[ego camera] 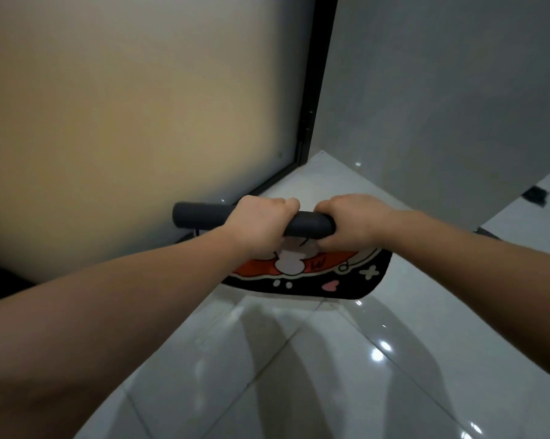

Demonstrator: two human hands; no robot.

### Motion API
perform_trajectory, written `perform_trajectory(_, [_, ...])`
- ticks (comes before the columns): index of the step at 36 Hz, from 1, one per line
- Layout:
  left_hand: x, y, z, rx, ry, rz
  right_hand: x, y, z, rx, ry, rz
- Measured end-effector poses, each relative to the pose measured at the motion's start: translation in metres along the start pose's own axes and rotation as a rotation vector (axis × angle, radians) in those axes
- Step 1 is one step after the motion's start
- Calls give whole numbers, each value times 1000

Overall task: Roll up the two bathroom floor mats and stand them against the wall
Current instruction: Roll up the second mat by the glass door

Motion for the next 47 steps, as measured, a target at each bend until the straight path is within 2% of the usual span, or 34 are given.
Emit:
perform_trajectory(2, [-1, -6, 3, -34, 20, 45, 1, 3, 2, -119, 46, -100])
perform_trajectory(5, [-3, -10, 4, -29, 28, 73, 0, 0, 5, -131, 64, -81])
perform_trajectory(8, [-5, -3, 1, 51, 6, 1, 0, -9, 0, 95, -54, 94])
perform_trajectory(11, [0, 13, -4, 253, -97, -167, 7, -19, -17, 295, -251, 345])
perform_trajectory(13, [3, 17, -7, 341, -162, -209, 12, -22, -25, 346, -326, 459])
perform_trajectory(15, [4, 17, -8, 323, -165, -202, 14, -22, -26, 342, -330, 504])
perform_trajectory(18, [3, 10, -6, 184, -104, -112, 9, -14, -20, 281, -259, 386])
perform_trajectory(20, [4, 3, -1, 65, -27, -29, 3, -5, -13, 182, -168, 202])
perform_trajectory(23, [6, -4, 9, -55, 69, 55, 4, 17, 1, -149, 42, -139])
perform_trajectory(25, [7, -7, 13, -76, 97, 107, 8, 26, 8, -298, 139, -242])
perform_trajectory(27, [6, -7, 13, -52, 94, 105, 7, 27, 11, -302, 158, -241])
perform_trajectory(29, [3, -3, 9, 5, 66, 46, 5, 21, 8, -188, 109, -159])
perform_trajectory(33, [8, 20, -5, 275, -75, -218, 5, -2, -12, 243, -187, 210])
perform_trajectory(35, [13, 28, -10, 383, -142, -303, 10, -8, -22, 308, -284, 322])
perform_trajectory(38, [16, 34, -12, 396, -172, -344, 12, -7, -27, 322, -330, 366])
perform_trajectory(40, [14, 31, -12, 309, -150, -286, 9, -2, -22, 317, -308, 346])
perform_trajectory(42, [11, 23, -10, 184, -96, -180, 4, 4, -15, 275, -246, 255])
perform_trajectory(47, [11, 10, 6, 15, 69, -32, 5, 34, 2, -169, 29, -239])
Point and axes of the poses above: each hand's wrist, its own x-axis away from the middle knuckle, its own y-axis out of the palm, z = x × y, the point moved 10 cm from there along -x, towards the middle knuckle, and after that the axes turned 14 degrees about z, right-handed, at the moved point
